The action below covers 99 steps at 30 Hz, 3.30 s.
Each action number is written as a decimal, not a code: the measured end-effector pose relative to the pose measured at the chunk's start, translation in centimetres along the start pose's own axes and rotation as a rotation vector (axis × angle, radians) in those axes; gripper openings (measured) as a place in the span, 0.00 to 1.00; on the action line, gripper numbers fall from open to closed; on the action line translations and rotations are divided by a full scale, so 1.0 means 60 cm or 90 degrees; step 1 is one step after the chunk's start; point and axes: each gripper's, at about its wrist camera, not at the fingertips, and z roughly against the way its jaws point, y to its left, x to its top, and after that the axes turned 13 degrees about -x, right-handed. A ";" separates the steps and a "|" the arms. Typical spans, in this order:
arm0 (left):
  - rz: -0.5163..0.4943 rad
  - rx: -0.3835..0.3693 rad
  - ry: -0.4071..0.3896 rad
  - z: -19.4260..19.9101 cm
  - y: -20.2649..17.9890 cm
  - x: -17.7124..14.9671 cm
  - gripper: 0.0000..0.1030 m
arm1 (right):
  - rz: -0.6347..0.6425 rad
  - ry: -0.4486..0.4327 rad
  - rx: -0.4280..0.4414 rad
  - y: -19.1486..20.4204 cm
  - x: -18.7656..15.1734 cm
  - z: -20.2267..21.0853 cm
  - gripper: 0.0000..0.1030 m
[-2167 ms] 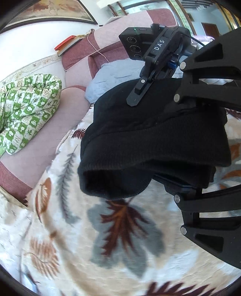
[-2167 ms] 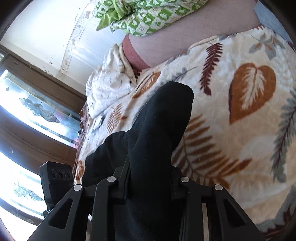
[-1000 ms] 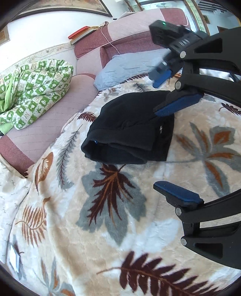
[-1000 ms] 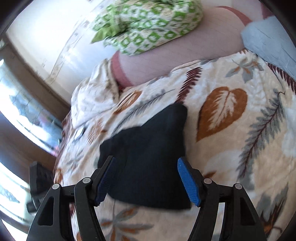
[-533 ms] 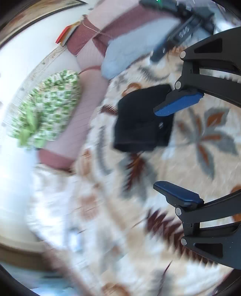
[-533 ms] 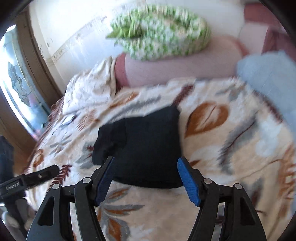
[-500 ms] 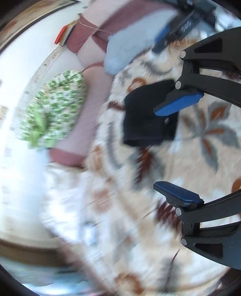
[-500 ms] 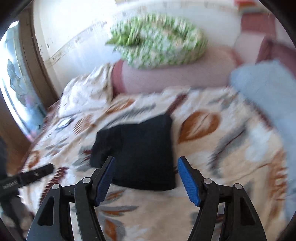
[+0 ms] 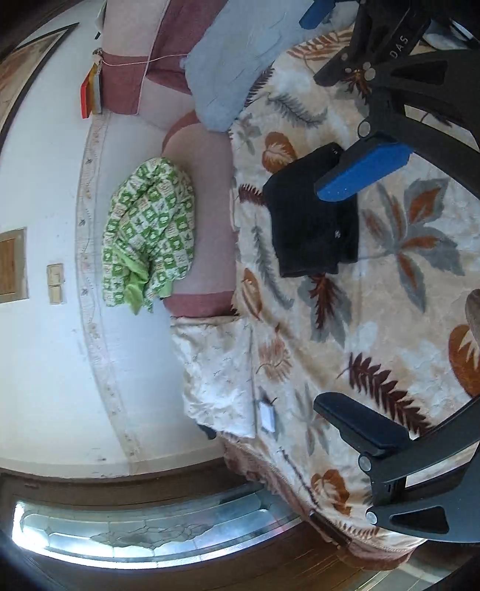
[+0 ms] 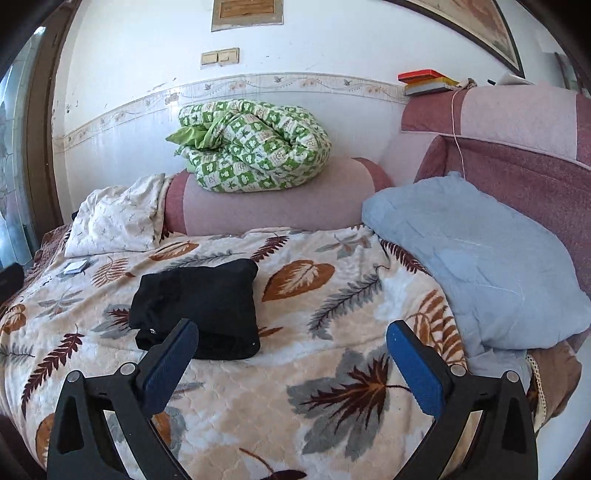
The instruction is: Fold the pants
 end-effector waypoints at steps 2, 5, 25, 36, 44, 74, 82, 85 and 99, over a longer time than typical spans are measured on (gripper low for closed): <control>0.033 -0.027 0.053 -0.026 0.001 -0.015 1.00 | 0.008 0.010 0.009 0.008 -0.004 -0.003 1.00; 0.057 -0.038 0.115 -0.053 0.000 -0.037 1.00 | 0.016 0.058 0.020 0.019 -0.021 -0.020 1.00; 0.054 -0.062 0.232 -0.123 -0.006 -0.074 1.00 | 0.036 0.197 0.052 0.053 -0.074 -0.087 1.00; 0.074 -0.068 0.262 -0.143 0.003 -0.082 1.00 | 0.053 0.218 0.049 0.063 -0.084 -0.101 1.00; 0.076 -0.070 0.270 -0.147 0.006 -0.086 1.00 | 0.063 0.224 0.045 0.067 -0.087 -0.104 1.00; 0.091 -0.069 0.298 -0.161 0.016 -0.102 1.00 | 0.072 0.239 0.040 0.064 -0.098 -0.118 1.00; 0.090 -0.070 0.299 -0.161 0.016 -0.103 1.00 | 0.072 0.241 0.036 0.062 -0.098 -0.120 1.00; 0.091 -0.069 0.299 -0.161 0.015 -0.102 1.00 | 0.072 0.242 0.036 0.061 -0.098 -0.120 1.00; 0.093 -0.069 0.308 -0.163 0.017 -0.109 1.00 | 0.073 0.244 0.035 0.061 -0.101 -0.121 1.00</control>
